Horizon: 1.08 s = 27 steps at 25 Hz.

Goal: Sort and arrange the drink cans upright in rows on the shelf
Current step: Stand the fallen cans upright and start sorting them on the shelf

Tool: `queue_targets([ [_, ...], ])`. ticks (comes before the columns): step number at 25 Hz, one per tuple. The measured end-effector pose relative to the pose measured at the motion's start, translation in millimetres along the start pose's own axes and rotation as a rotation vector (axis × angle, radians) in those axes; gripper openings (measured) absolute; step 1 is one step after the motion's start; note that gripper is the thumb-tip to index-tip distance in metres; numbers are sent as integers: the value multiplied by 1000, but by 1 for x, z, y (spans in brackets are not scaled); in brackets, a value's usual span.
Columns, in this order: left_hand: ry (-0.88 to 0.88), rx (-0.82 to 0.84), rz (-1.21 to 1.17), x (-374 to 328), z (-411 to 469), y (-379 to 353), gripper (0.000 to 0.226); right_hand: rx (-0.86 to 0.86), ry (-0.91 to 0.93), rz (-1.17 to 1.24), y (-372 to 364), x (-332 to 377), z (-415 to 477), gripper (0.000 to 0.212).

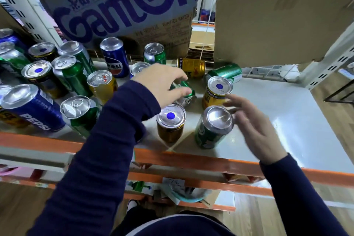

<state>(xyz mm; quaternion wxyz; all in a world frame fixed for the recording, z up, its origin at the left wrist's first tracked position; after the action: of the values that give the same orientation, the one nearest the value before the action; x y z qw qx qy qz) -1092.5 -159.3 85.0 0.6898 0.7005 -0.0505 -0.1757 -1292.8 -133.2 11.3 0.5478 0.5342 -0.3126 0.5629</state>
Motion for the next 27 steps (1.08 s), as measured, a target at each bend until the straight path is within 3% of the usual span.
queue_targets([
  [2,-103,58,125,-2,21,4,38,-101,26,72,26,1,22,44],
  [4,-177,160,289,-3,46,-3,41,-170,84,-146,45,-2,53,23],
  [5,-205,213,376,-3,58,-10,45,-157,106,-328,48,-5,71,24],
  [7,-268,343,535,-5,77,-31,56,-39,91,-659,47,-23,106,43],
  [10,-361,549,687,-5,90,-70,82,224,2,-943,39,-55,141,71],
  [13,-428,523,774,-8,96,-88,78,287,-68,-1106,37,-72,157,85],
  [16,-445,446,712,-10,99,-76,71,256,-71,-1102,38,-72,163,80],
  [18,-367,318,584,-1,101,-50,70,263,-93,-992,44,-71,163,77],
  [20,-280,200,435,15,101,-28,69,226,-178,-745,56,-69,162,66],
  [23,-236,216,292,28,98,-25,72,80,-226,-385,71,-51,162,52],
  [27,-176,278,246,30,105,-34,72,67,-147,-640,56,-25,175,56],
])
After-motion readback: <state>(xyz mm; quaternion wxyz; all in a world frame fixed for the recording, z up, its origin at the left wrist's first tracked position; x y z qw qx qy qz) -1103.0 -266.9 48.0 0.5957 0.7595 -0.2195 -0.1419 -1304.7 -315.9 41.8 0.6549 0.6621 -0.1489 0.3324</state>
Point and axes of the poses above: each hand's wrist, its own z-axis towards the middle knuckle, its own y-axis out of the back of the hand, x = y × z, the point moved 7 cm from there along z, towards the middle knuckle, and after that the axes turned 9 degrees about z, right-handed, at the moved point
